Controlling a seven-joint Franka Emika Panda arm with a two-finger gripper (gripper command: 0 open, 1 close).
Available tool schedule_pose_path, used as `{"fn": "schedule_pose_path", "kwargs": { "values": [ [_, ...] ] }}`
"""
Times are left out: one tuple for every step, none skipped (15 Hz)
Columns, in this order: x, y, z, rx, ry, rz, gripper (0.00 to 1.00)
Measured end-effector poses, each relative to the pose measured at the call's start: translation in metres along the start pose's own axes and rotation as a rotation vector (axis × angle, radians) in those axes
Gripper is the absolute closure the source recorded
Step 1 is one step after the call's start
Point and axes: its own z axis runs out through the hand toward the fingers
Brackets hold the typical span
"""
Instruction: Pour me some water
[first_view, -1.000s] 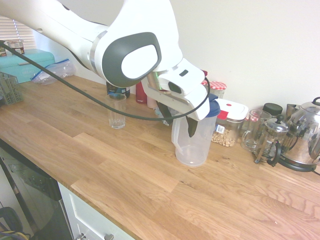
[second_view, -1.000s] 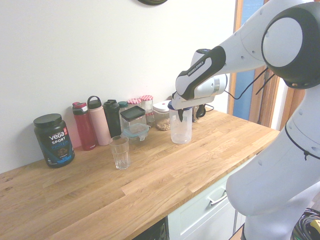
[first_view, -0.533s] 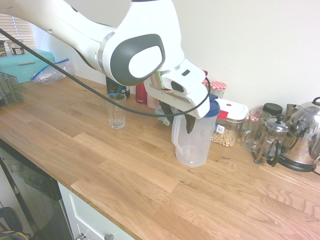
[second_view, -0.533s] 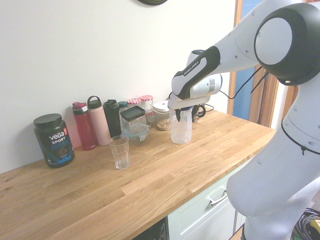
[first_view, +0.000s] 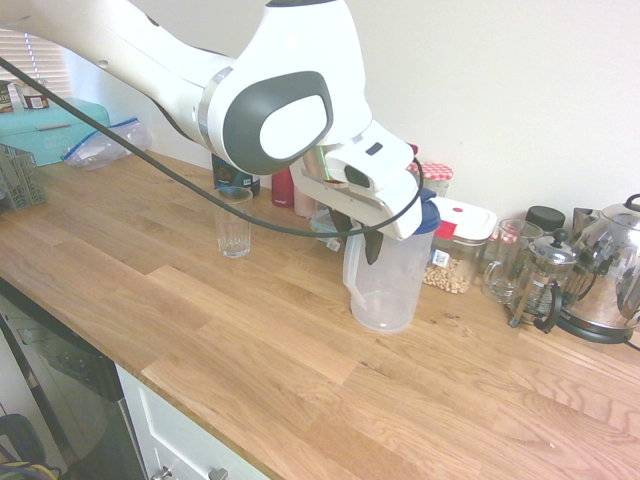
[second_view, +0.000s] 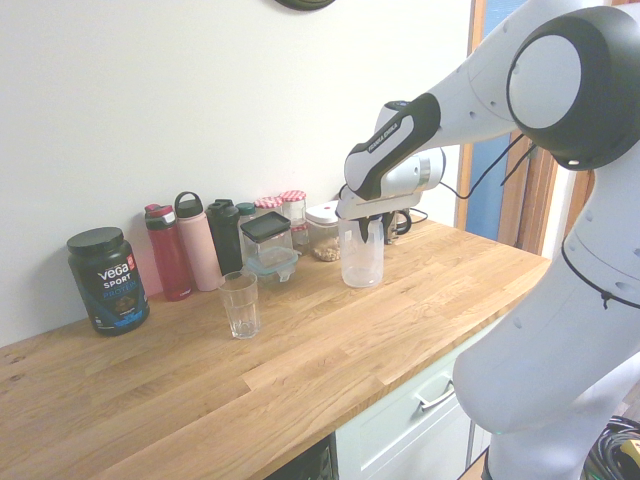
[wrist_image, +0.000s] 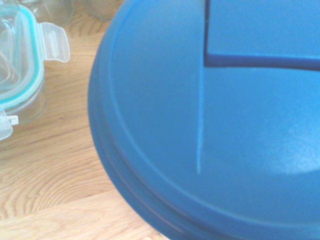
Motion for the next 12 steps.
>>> {"fn": "schedule_pose_path", "kwargs": {
  "values": [
    [0.0, 0.001, 0.0, 0.0, 0.0, 0.001, 1.0],
    [0.0, 0.001, 0.0, -0.001, 0.0, 0.002, 1.0],
    [0.001, 0.001, 0.0, -0.001, 0.0, 0.002, 1.0],
    [0.001, 0.002, 0.0, -0.001, 0.0, 0.002, 1.0],
    [0.001, 0.002, 0.001, -0.003, 0.001, 0.0, 1.0],
    [0.001, 0.002, 0.001, -0.004, 0.002, -0.001, 1.0],
    [0.001, 0.003, 0.0, -0.005, 0.003, -0.005, 1.0],
    [0.001, 0.004, 0.0, -0.008, 0.005, -0.011, 1.0],
    [0.001, 0.005, -0.002, -0.014, 0.004, -0.023, 1.0],
    [0.001, 0.007, -0.006, -0.021, 0.003, -0.039, 1.0],
    [0.002, 0.01, -0.012, -0.027, 0.003, -0.06, 1.0],
    [0.002, 0.012, -0.022, -0.029, 0.001, -0.088, 1.0]
  ]
}}
